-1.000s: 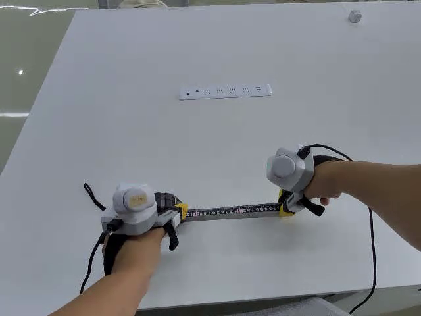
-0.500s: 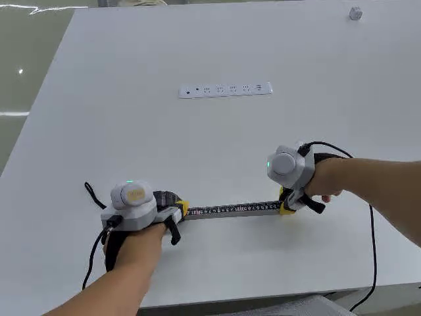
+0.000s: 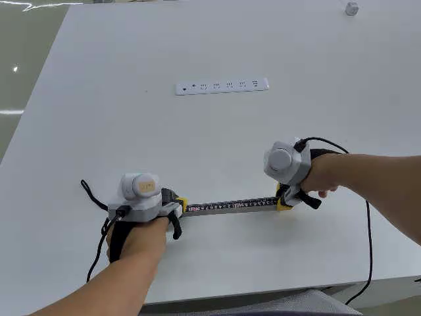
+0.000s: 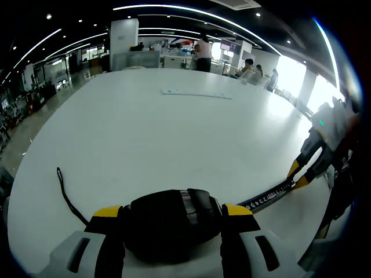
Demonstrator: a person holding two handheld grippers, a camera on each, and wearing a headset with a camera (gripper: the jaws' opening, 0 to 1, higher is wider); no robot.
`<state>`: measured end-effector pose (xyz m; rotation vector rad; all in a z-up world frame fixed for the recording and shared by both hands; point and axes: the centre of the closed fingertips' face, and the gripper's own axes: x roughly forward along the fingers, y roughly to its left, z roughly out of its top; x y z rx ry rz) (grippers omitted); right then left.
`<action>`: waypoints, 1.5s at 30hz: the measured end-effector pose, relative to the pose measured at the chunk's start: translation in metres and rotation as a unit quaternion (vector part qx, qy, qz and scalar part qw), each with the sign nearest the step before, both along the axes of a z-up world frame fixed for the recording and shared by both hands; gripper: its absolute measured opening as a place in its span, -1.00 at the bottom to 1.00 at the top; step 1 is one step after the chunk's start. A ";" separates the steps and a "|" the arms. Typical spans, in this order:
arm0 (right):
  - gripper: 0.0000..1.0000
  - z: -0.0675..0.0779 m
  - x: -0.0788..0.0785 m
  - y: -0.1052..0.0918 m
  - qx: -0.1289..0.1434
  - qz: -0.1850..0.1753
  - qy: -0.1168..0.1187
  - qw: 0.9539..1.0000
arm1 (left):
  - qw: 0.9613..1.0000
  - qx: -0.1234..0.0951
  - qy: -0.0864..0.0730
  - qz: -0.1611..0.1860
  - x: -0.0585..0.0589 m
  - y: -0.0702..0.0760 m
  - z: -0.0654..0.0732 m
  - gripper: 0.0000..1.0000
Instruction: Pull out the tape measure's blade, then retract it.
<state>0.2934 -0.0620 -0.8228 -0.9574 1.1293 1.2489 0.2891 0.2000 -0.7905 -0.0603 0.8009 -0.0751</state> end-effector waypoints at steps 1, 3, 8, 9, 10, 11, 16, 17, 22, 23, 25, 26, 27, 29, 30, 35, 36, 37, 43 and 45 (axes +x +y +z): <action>-0.71 0.000 0.000 0.000 0.000 0.000 0.000 1.000 | 1.000 0.002 -0.001 0.000 0.000 0.000 0.000 0.27; -0.72 0.000 0.000 0.000 0.000 0.002 0.000 1.000 | 1.000 0.002 -0.002 -0.003 0.000 0.000 0.000 0.27; -0.72 0.000 0.001 0.001 0.006 0.003 -0.001 1.000 | 1.000 0.002 0.001 -0.009 0.000 0.001 0.000 0.25; -0.72 0.000 0.001 0.001 0.006 0.006 -0.002 1.000 | 1.000 0.003 0.001 -0.010 0.000 0.001 0.000 0.25; -0.72 0.000 0.001 0.001 0.006 0.008 -0.003 1.000 | 1.000 0.005 0.001 -0.011 0.000 0.001 0.000 0.25; -0.72 0.000 0.000 0.001 0.005 0.009 -0.004 1.000 | 1.000 0.005 0.001 -0.011 0.000 0.001 0.000 0.24; -0.72 0.001 0.000 0.002 0.004 0.011 -0.007 1.000 | 1.000 0.005 0.000 -0.014 0.000 0.001 0.000 0.24; -0.72 0.001 0.000 0.002 0.004 0.012 -0.008 1.000 | 1.000 0.005 0.000 -0.014 0.000 0.001 0.000 0.24; -0.72 0.001 -0.001 0.002 0.007 0.008 -0.009 1.000 | 1.000 0.003 -0.009 -0.018 -0.001 0.001 0.000 0.24; -0.72 0.001 -0.001 0.002 0.007 0.008 -0.009 1.000 | 1.000 0.002 -0.012 -0.018 -0.001 0.001 0.000 0.24; -0.72 0.001 -0.001 0.002 0.008 0.007 -0.009 1.000 | 1.000 0.001 -0.014 -0.021 -0.001 0.001 0.001 0.24; -0.72 0.001 -0.001 0.003 0.008 0.007 -0.009 1.000 | 1.000 0.001 -0.014 -0.021 -0.001 0.000 0.001 0.24; -0.72 0.001 -0.001 0.003 0.009 0.006 -0.009 1.000 | 1.000 0.001 -0.013 -0.021 -0.001 0.000 0.001 0.24; -0.72 0.001 -0.002 0.003 0.008 0.005 -0.008 1.000 | 1.000 0.002 -0.012 -0.022 -0.001 0.000 0.001 0.24; -0.72 0.001 -0.002 0.003 0.007 0.006 -0.008 1.000 | 1.000 0.002 -0.012 -0.022 -0.001 0.000 0.001 0.24; -0.72 0.001 -0.001 0.004 0.004 0.006 -0.006 1.000 | 1.000 0.005 -0.004 -0.024 -0.001 0.000 0.000 0.23; -0.72 0.001 -0.001 0.004 0.004 0.006 -0.006 1.000 | 1.000 0.005 -0.004 -0.024 -0.001 0.000 0.000 0.23; -0.72 0.001 -0.002 0.004 0.004 0.007 -0.005 1.000 | 1.000 0.006 -0.005 -0.025 -0.001 0.000 0.000 0.23; -0.71 0.001 -0.003 0.005 0.004 0.007 -0.006 1.000 | 1.000 0.007 -0.006 -0.024 -0.002 0.000 0.000 0.23; -0.71 0.001 -0.003 0.006 0.005 0.005 -0.007 1.000 | 1.000 0.006 -0.007 -0.025 -0.002 0.000 0.000 0.23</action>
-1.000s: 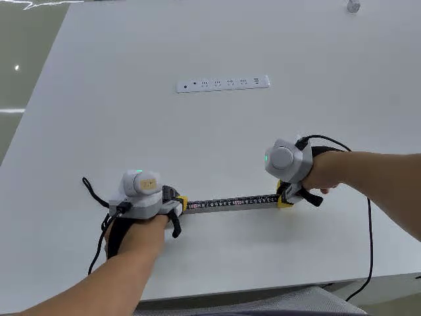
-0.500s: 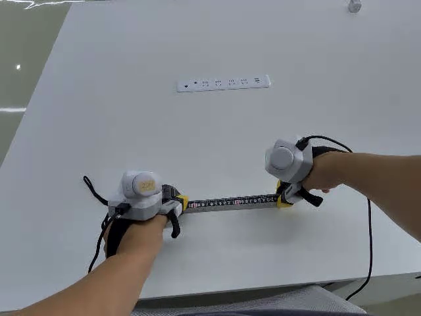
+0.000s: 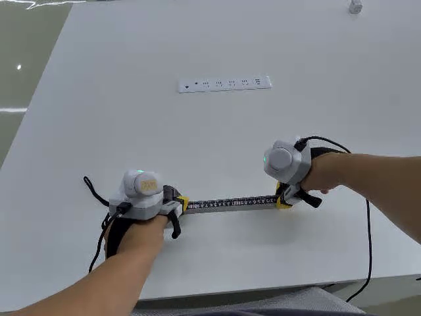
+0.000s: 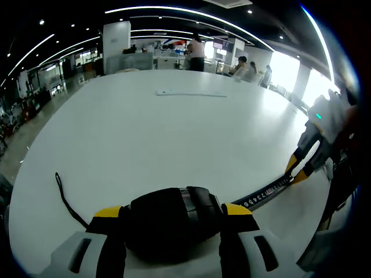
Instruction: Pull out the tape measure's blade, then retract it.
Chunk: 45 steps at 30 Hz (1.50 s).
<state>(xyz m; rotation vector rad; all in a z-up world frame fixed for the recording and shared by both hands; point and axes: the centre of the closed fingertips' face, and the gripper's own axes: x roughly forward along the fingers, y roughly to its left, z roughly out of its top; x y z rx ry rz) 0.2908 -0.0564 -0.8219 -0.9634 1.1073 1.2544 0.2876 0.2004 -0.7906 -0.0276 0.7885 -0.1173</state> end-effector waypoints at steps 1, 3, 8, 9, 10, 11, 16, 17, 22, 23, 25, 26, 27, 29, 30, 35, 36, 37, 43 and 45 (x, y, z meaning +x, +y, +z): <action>-0.71 0.000 0.000 0.000 0.000 0.000 0.000 1.000 | 1.000 0.000 0.000 0.000 0.000 0.000 0.000 0.23; -0.71 0.000 0.000 0.001 0.000 -0.001 -0.001 1.000 | 1.000 0.000 0.000 0.000 0.000 0.000 0.000 0.23; -0.71 0.000 0.000 0.002 -0.001 -0.001 -0.001 1.000 | 1.000 -0.002 0.000 0.000 0.000 0.000 0.000 0.23; -0.71 0.000 0.000 0.002 0.000 -0.003 -0.001 1.000 | 1.000 -0.003 -0.002 0.001 0.000 0.000 0.000 0.23; -0.71 0.000 0.000 0.003 0.001 -0.004 -0.001 1.000 | 1.000 -0.003 -0.002 0.001 0.000 0.000 0.000 0.23; -0.71 0.000 0.000 0.003 0.001 -0.004 -0.001 1.000 | 1.000 -0.003 -0.002 0.001 0.000 0.000 0.000 0.23; -0.71 0.000 0.000 0.005 0.005 -0.005 -0.002 1.000 | 1.000 0.001 0.002 -0.001 0.000 0.000 0.000 0.23; -0.71 0.000 -0.001 0.006 0.006 -0.005 -0.002 1.000 | 1.000 0.003 0.002 -0.003 0.000 0.000 0.000 0.23; -0.71 0.000 -0.001 0.008 0.008 -0.004 0.000 1.000 | 1.000 0.005 0.003 -0.005 0.000 0.000 0.000 0.23; -0.71 0.000 -0.002 0.009 0.008 -0.004 0.001 1.000 | 1.000 0.004 0.003 -0.006 0.000 0.000 0.000 0.23; -0.71 0.000 -0.002 0.010 0.009 -0.004 0.001 1.000 | 1.000 0.004 0.002 -0.006 0.000 0.000 0.000 0.23; -0.71 0.000 -0.002 0.010 0.009 -0.004 0.001 1.000 | 1.000 0.004 0.002 -0.006 0.000 0.000 0.000 0.23; -0.71 0.000 -0.002 0.010 0.009 -0.005 0.001 1.000 | 1.000 0.004 0.001 -0.006 0.000 0.000 0.000 0.23; -0.71 0.000 -0.002 0.011 0.010 -0.004 0.001 1.000 | 1.000 0.001 -0.001 -0.003 0.000 0.000 0.000 0.23; -0.71 0.000 -0.003 0.011 0.011 -0.005 0.000 1.000 | 1.000 0.001 -0.003 -0.002 0.000 0.000 0.000 0.23; -0.71 0.000 -0.003 0.013 0.015 -0.007 0.001 1.000 | 1.000 -0.001 -0.004 -0.003 0.000 0.000 0.000 0.23; -0.71 0.000 -0.003 0.014 0.015 -0.008 0.001 1.000 | 1.000 0.000 -0.005 -0.003 0.000 0.000 0.000 0.23; -0.71 0.000 -0.003 0.014 0.015 -0.010 0.001 1.000 | 1.000 -0.001 -0.005 -0.003 0.000 0.000 0.000 0.23; -0.71 0.000 -0.003 0.017 0.021 -0.016 0.001 1.000 | 1.000 0.000 -0.005 -0.002 0.000 0.000 0.000 0.23; -0.71 0.000 -0.003 0.019 0.022 -0.016 0.001 1.000 | 1.000 0.000 -0.004 -0.002 0.000 0.000 0.000 0.23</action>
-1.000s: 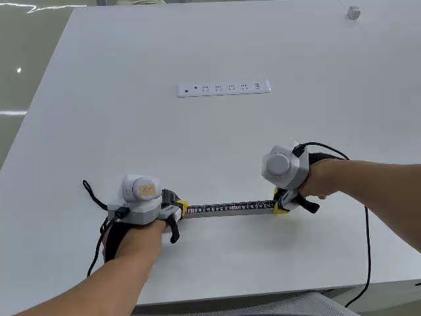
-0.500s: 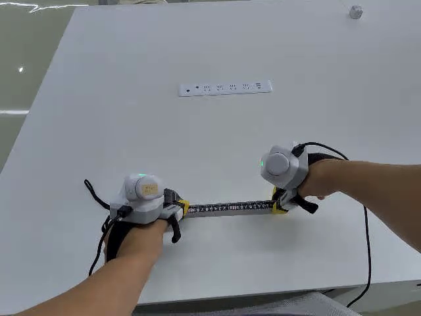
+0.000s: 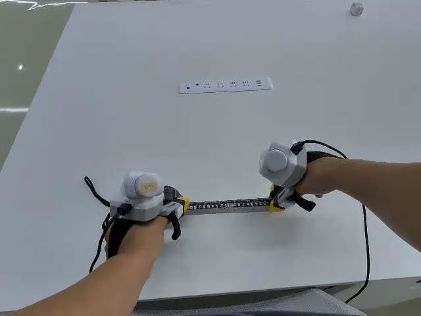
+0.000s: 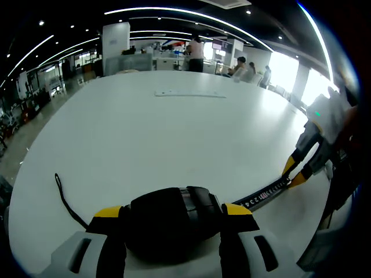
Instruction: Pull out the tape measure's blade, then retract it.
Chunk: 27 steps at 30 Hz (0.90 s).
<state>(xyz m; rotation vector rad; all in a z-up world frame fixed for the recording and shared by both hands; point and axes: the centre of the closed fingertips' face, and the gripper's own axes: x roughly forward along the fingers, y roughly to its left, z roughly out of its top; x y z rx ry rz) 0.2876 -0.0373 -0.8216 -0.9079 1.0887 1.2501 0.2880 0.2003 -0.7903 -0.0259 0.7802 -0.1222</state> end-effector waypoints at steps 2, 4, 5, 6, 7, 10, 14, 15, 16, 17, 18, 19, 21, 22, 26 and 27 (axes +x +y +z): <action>-0.71 0.000 0.000 0.002 0.001 0.001 0.000 1.000 | 1.000 0.000 0.000 0.000 0.000 0.000 0.000 0.23; -0.71 0.000 0.000 0.003 0.001 0.002 0.000 1.000 | 1.000 0.000 -0.001 -0.001 0.000 0.000 0.000 0.23; -0.71 0.000 -0.001 0.004 0.001 0.004 0.000 1.000 | 1.000 0.000 0.000 -0.001 0.000 0.000 0.000 0.23; -0.71 0.000 -0.001 0.005 0.002 0.004 0.000 1.000 | 1.000 -0.001 0.000 -0.001 0.000 0.000 0.000 0.23; -0.71 0.000 -0.001 0.005 0.002 0.004 0.000 1.000 | 1.000 0.000 0.000 -0.001 0.000 0.000 0.000 0.23; -0.71 0.000 -0.001 0.008 0.004 0.004 0.000 1.000 | 1.000 0.000 -0.001 -0.001 0.000 0.000 0.000 0.23; -0.71 0.000 -0.001 0.010 0.007 0.004 0.000 1.000 | 1.000 0.000 -0.001 -0.002 0.000 0.000 0.000 0.23; -0.70 0.000 -0.001 0.011 0.007 0.003 0.000 1.000 | 1.000 0.000 -0.001 -0.002 0.000 0.000 0.000 0.23; -0.71 0.000 -0.001 0.011 0.007 0.003 0.000 1.000 | 1.000 0.000 -0.001 -0.002 0.000 0.000 0.000 0.23; -0.70 0.000 -0.002 0.012 0.008 0.004 0.000 1.000 | 1.000 0.000 -0.001 -0.002 0.000 0.000 0.000 0.23; -0.70 0.000 -0.002 0.013 0.008 0.004 0.000 1.000 | 1.000 0.000 -0.001 -0.002 0.000 0.000 0.000 0.23; -0.70 -0.001 -0.002 0.013 0.009 0.003 0.000 1.000 | 1.000 0.000 -0.001 -0.002 0.000 0.000 0.000 0.23; -0.70 -0.001 -0.002 0.014 0.010 0.004 0.000 1.000 | 1.000 0.000 -0.001 -0.002 0.000 0.000 0.000 0.23; -0.70 -0.001 -0.002 0.015 0.010 0.004 0.000 1.000 | 1.000 0.000 -0.001 -0.002 0.000 0.000 0.000 0.23; -0.70 -0.001 -0.002 0.017 0.012 0.004 0.001 1.000 | 1.000 0.000 -0.001 -0.002 0.000 0.000 0.000 0.23; -0.70 -0.001 -0.002 0.017 0.013 0.004 0.001 1.000 | 1.000 0.000 -0.001 -0.002 0.000 0.000 0.000 0.23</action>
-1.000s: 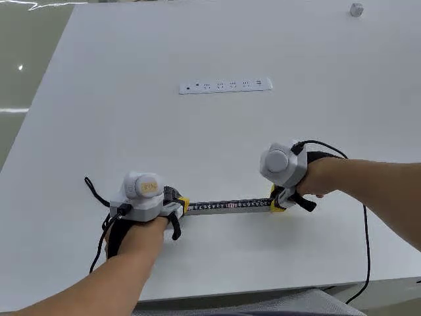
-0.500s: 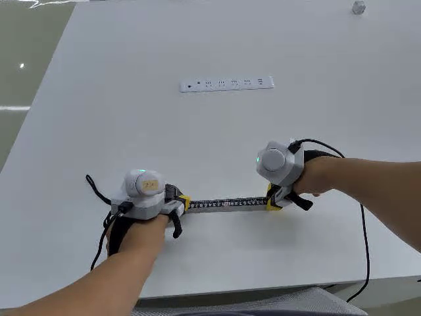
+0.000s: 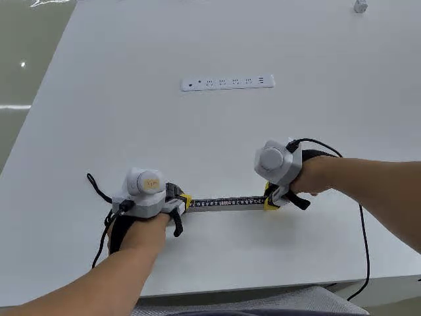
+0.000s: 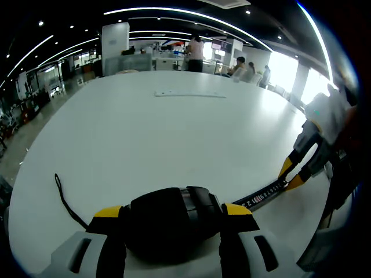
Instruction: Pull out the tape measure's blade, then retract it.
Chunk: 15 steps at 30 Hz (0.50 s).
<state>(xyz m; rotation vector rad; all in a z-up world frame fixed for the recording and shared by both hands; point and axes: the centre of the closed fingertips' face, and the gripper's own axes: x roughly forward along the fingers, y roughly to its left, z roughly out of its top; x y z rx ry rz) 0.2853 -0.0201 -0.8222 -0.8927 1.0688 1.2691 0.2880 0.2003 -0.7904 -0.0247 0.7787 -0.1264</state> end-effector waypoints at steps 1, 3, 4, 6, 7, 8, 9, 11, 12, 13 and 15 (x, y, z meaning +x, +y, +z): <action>-0.70 0.000 0.000 0.000 0.001 0.000 0.000 1.000 | 1.000 0.000 0.000 0.000 0.000 0.000 0.000 0.23; -0.70 0.000 0.000 0.001 0.002 0.000 0.000 1.000 | 1.000 0.000 0.000 0.000 0.000 0.000 0.000 0.23; -0.70 0.000 0.000 0.002 0.002 0.000 0.000 1.000 | 1.000 0.000 0.000 -0.001 0.000 0.000 0.000 0.23; -0.70 0.000 0.000 0.003 0.003 0.000 0.000 1.000 | 1.000 0.000 0.000 -0.001 0.000 0.000 0.000 0.24; -0.70 0.000 0.000 0.003 0.004 0.000 0.001 1.000 | 1.000 -0.001 0.000 -0.001 0.000 0.000 0.000 0.24; -0.70 0.000 0.000 0.003 0.004 0.000 0.001 1.000 | 1.000 0.000 0.000 -0.002 0.000 0.000 0.000 0.24; -0.70 0.000 0.000 0.004 0.005 -0.001 0.001 1.000 | 1.000 0.000 0.000 -0.003 0.000 0.000 0.000 0.24; -0.71 0.001 0.000 0.005 0.007 -0.001 0.000 1.000 | 1.000 0.000 0.000 -0.003 0.000 0.000 0.000 0.24; -0.71 0.001 0.000 0.005 0.008 -0.002 0.000 1.000 | 1.000 0.000 0.000 -0.003 0.000 0.000 0.000 0.24; -0.71 0.001 0.000 0.006 0.008 -0.002 0.000 1.000 | 1.000 0.000 0.000 -0.003 0.000 0.000 0.001 0.24; -0.71 0.001 0.000 0.007 0.010 -0.003 0.000 1.000 | 1.000 0.000 0.000 -0.003 -0.001 -0.001 0.001 0.24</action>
